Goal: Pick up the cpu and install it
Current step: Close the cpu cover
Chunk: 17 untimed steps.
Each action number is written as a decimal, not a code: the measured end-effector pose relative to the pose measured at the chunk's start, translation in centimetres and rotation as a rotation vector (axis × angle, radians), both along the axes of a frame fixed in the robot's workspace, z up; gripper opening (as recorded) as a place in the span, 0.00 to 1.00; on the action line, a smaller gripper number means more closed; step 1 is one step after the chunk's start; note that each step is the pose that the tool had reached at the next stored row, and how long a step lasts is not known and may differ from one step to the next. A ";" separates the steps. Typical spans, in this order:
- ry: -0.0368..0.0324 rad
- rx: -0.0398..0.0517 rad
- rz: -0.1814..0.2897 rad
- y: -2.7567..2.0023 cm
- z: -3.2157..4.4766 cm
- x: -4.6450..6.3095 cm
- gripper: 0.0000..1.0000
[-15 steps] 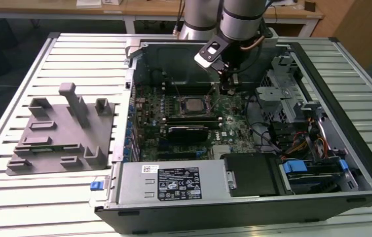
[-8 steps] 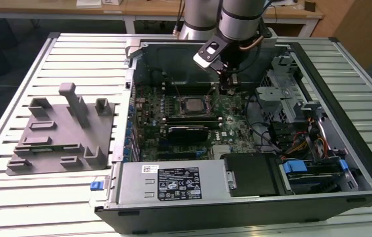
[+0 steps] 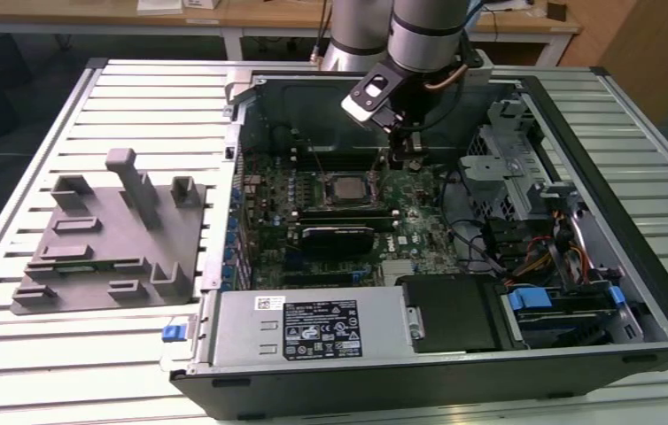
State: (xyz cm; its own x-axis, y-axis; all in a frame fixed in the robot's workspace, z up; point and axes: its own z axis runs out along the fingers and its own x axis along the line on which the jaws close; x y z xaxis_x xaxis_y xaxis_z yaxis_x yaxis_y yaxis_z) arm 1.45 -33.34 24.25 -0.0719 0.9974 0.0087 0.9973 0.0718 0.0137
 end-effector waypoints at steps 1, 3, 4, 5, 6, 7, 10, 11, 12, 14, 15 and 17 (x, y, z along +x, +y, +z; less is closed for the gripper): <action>0.0000 0.0000 0.000 0.00 0.00 -0.1 0.11; 0.0000 0.0000 0.000 0.00 0.00 -0.2 0.11; 0.0000 0.0000 0.000 0.00 0.00 -0.2 0.11; 0.0000 0.0000 0.000 0.00 0.00 -0.3 0.11; 0.0000 0.0000 0.000 0.00 0.00 -0.4 0.11; 0.0000 0.0000 0.000 0.00 -0.01 -0.4 0.11; 0.0000 0.0000 0.000 0.00 -0.01 -0.6 0.11; 0.0000 0.0001 0.000 0.00 -0.01 -0.6 0.11; 0.0000 0.0001 0.000 0.00 -0.01 -0.7 0.11; 0.0000 0.0000 0.000 0.00 -0.01 -0.8 0.11; 0.0000 0.0000 0.000 0.00 -0.01 -0.8 0.11; 0.0000 0.0001 0.000 0.00 -0.01 -0.9 0.11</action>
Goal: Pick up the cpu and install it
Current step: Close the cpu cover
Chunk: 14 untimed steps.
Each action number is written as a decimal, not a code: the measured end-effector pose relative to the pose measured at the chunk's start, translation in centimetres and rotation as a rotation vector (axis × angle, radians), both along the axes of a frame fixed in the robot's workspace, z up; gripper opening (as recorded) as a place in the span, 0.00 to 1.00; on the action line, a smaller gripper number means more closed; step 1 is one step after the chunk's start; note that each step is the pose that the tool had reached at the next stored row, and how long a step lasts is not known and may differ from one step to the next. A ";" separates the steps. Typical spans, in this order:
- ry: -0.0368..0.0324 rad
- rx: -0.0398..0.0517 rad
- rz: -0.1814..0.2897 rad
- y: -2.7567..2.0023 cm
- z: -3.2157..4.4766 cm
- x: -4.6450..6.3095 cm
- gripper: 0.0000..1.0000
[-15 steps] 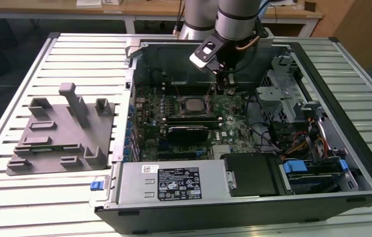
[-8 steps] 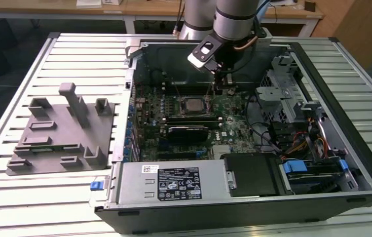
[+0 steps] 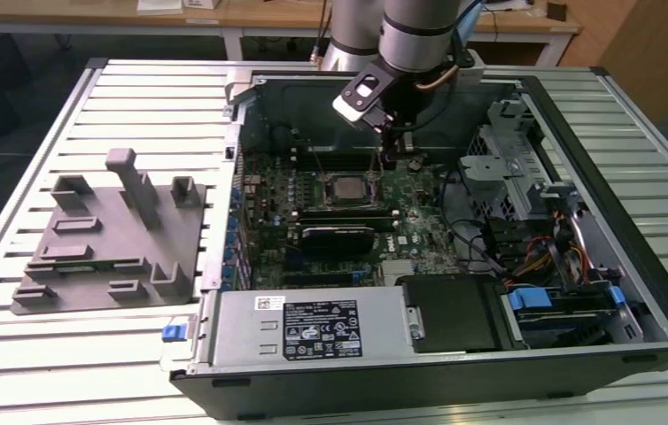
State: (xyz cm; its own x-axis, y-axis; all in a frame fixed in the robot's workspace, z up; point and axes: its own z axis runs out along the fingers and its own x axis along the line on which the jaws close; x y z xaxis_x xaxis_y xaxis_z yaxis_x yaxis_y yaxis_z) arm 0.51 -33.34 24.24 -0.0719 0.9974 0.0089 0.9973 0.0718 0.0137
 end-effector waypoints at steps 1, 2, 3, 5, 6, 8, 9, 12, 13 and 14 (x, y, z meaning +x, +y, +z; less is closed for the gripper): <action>0.0000 -0.0001 0.000 0.00 0.00 -0.1 0.11; 0.0000 -0.0001 0.000 0.00 0.00 -0.1 0.11; 0.0000 0.0000 0.000 0.00 0.00 -0.2 0.11; 0.0000 0.0000 0.000 0.00 0.00 -0.4 0.11; 0.0000 0.0000 0.000 0.00 0.00 -0.5 0.11; 0.0000 0.0000 0.000 0.00 0.00 -0.6 0.11; 0.0000 0.0000 0.000 0.00 0.00 -0.7 0.11; 0.0000 0.0000 0.000 0.00 -0.01 -0.8 0.11; 0.0000 0.0001 0.000 0.00 -0.01 -0.9 0.11; 0.0000 0.0000 0.000 0.00 -0.01 -0.9 0.11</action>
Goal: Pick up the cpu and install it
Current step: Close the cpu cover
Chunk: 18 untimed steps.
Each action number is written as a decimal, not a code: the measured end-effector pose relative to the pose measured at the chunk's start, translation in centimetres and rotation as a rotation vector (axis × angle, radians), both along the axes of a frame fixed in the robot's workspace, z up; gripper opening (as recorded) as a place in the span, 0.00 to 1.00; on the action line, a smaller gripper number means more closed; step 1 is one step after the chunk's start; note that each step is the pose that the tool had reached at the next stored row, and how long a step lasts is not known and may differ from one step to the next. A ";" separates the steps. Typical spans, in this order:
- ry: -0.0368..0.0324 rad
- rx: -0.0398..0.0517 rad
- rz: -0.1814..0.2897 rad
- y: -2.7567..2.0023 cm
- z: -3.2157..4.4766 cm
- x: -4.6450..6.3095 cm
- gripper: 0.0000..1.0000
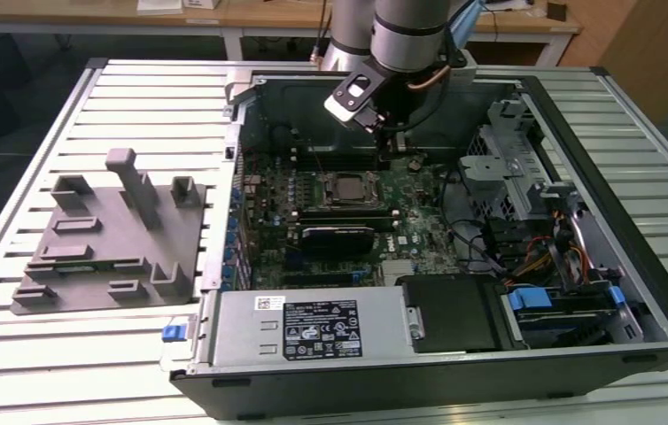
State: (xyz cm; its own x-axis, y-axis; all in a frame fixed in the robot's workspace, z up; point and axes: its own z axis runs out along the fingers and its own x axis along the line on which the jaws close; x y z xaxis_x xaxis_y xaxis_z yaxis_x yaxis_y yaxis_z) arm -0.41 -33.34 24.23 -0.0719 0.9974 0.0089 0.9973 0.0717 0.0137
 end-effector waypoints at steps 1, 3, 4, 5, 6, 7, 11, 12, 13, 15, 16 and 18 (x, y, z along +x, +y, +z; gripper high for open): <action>0.0000 0.0001 0.000 0.00 0.00 0.0 0.11; 0.0000 0.0000 0.000 0.00 0.00 -0.2 0.11; 0.0000 0.0000 0.000 0.00 0.00 -0.2 0.11; 0.0000 0.0000 0.000 0.00 0.00 -0.2 0.11; 0.0000 0.0000 0.000 0.00 0.00 -0.3 0.11; 0.0000 0.0001 0.000 0.00 0.00 -0.3 0.11; 0.0000 0.0001 0.000 0.00 -0.01 -0.6 0.11; 0.0000 0.0000 0.000 0.00 -0.01 -0.6 0.11; 0.0000 0.0000 0.000 0.00 -0.01 -0.7 0.11; 0.0000 0.0000 0.000 0.00 -0.01 -0.8 0.11; 0.0000 0.0001 0.000 0.00 -0.01 -0.9 0.11; 0.0000 0.0000 0.000 0.00 -0.02 -1.0 0.11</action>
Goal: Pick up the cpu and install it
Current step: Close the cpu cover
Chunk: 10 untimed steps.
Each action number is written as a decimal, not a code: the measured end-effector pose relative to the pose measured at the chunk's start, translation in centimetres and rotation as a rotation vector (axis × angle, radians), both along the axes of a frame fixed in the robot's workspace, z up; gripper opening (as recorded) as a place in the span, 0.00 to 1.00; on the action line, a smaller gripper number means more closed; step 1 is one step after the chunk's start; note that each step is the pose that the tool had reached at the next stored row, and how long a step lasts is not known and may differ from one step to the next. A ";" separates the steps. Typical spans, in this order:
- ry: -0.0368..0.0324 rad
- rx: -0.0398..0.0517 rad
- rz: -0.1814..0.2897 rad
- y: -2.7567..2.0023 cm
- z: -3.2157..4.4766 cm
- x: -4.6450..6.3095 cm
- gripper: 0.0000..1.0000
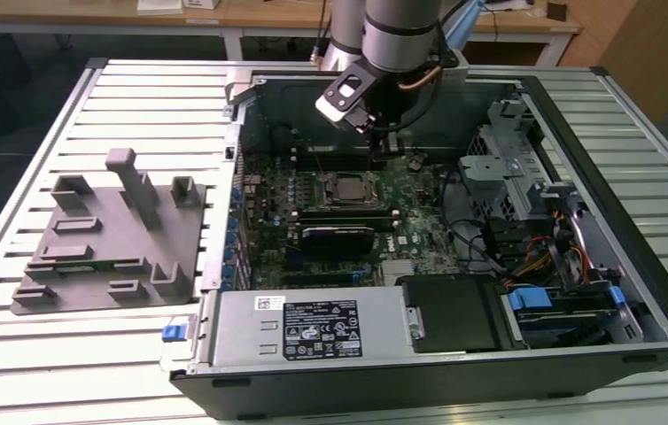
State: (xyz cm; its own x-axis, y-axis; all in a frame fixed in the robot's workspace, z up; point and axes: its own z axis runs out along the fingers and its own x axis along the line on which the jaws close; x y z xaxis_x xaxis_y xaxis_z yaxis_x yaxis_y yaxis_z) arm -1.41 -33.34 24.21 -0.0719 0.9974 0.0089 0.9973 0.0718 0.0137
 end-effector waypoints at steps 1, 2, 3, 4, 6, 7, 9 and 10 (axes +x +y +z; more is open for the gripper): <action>0.0000 0.0000 0.000 0.00 -0.01 -0.1 0.11; 0.0000 0.0000 0.000 0.00 -0.02 -0.2 0.11; 0.0000 0.0000 0.000 0.00 -0.04 -0.4 0.11; 0.0000 0.0000 0.000 0.00 -0.05 -0.6 0.11; 0.0000 0.0001 0.000 0.00 -0.10 -1.1 0.11; 0.0000 0.0000 0.000 0.00 -0.15 -1.5 0.11; 0.0000 0.0000 0.000 0.00 -0.24 -2.3 0.11; 0.0000 0.0001 0.000 0.00 -0.30 -2.8 0.11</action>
